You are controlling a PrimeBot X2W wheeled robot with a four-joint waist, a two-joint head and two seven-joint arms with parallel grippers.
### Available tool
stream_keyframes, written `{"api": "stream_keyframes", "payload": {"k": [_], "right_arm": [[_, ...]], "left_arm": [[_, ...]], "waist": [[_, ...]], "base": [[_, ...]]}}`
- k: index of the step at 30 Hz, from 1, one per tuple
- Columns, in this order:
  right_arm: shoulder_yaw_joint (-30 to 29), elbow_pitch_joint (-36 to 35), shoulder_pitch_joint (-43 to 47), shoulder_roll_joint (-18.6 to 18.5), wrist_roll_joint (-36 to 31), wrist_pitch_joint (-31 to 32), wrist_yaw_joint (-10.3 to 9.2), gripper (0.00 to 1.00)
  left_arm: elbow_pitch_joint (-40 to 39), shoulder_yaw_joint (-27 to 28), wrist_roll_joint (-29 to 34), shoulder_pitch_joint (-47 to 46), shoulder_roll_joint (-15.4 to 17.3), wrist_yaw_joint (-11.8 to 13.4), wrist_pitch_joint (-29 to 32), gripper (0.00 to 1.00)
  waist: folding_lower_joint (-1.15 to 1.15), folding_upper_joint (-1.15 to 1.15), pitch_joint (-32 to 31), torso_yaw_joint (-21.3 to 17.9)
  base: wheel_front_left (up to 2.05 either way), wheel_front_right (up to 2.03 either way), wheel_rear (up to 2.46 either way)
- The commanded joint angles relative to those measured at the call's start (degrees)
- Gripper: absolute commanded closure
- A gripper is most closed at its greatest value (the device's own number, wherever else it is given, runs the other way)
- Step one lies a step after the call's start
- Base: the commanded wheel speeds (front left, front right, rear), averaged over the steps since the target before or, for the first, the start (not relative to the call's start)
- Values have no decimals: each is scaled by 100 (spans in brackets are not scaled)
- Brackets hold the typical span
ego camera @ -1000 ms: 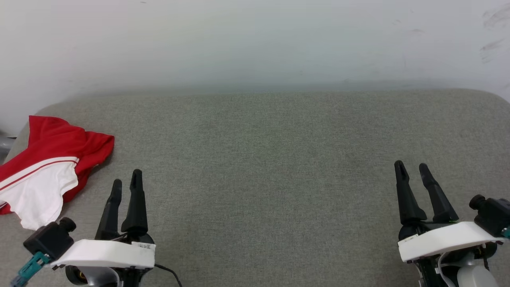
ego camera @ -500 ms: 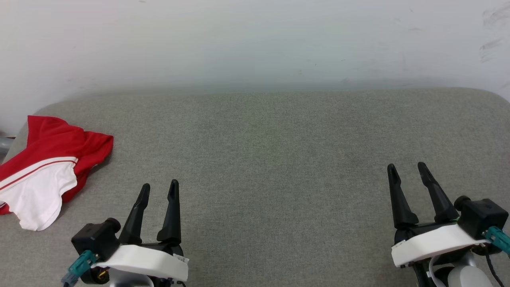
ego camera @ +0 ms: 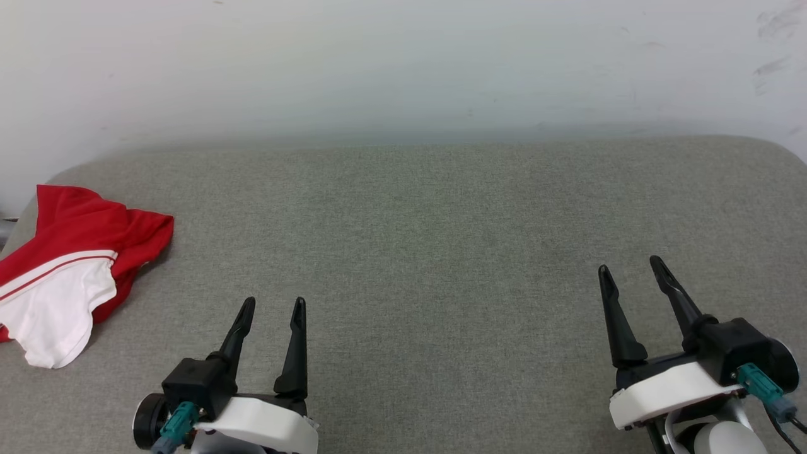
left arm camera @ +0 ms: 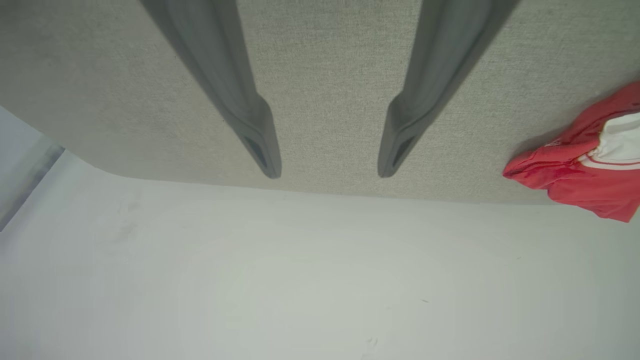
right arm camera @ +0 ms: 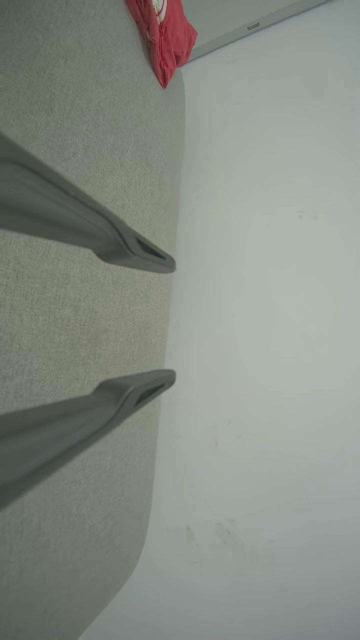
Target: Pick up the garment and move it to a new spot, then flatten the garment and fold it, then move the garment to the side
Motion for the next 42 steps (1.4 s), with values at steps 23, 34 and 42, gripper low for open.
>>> {"api": "stream_keyframes", "payload": {"k": [23,34,42], "right_arm": [[9,198,120,5,533,-309,-3,0],[135,260,100,6,256,-437,-4,0],[138,221,168,8,57,-483,-4,0]], "left_arm": [[-46,259,523,223,-188,100,-312,0],[115,420,1266,313,-345,-159,-425,0],[155,484,1484,291,-400,-216,-488,0]], "waist": [[0,0,-17,-34],[0,0,13,-55],[0,0,-13,66]], "base": [[0,0,0],[0,0,0],[0,0,0]]}}
